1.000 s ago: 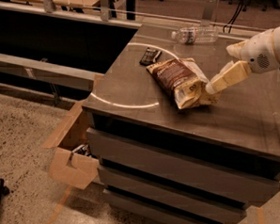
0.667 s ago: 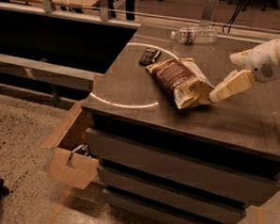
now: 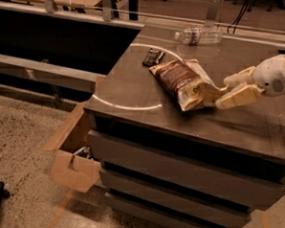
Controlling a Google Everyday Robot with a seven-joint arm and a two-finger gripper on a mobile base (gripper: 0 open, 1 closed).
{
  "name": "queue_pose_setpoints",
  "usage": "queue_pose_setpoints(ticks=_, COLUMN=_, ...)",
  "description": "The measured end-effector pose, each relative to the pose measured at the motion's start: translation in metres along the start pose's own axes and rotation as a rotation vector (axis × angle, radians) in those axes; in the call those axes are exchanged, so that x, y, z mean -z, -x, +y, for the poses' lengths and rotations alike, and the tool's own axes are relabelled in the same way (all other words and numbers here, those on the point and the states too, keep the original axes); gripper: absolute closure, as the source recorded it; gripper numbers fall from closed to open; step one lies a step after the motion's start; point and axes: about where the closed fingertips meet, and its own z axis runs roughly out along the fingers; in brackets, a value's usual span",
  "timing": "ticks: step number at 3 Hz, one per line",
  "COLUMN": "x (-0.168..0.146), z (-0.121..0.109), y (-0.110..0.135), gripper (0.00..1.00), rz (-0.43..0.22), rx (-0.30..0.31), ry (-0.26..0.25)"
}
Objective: Pick brown chip bag
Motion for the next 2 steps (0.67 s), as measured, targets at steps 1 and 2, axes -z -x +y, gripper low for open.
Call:
queue_pose_setpoints(ticks=1, x=0.006, z=0.007, y=-0.017, gripper=0.62, rz=0.015, rx=-0.014, ry=0.018)
queue_pose_setpoints(ticks=2, x=0.02, z=0.006, y=-0.019, gripper=0.85, rz=0.009, rx=-0.033, ry=-0.009)
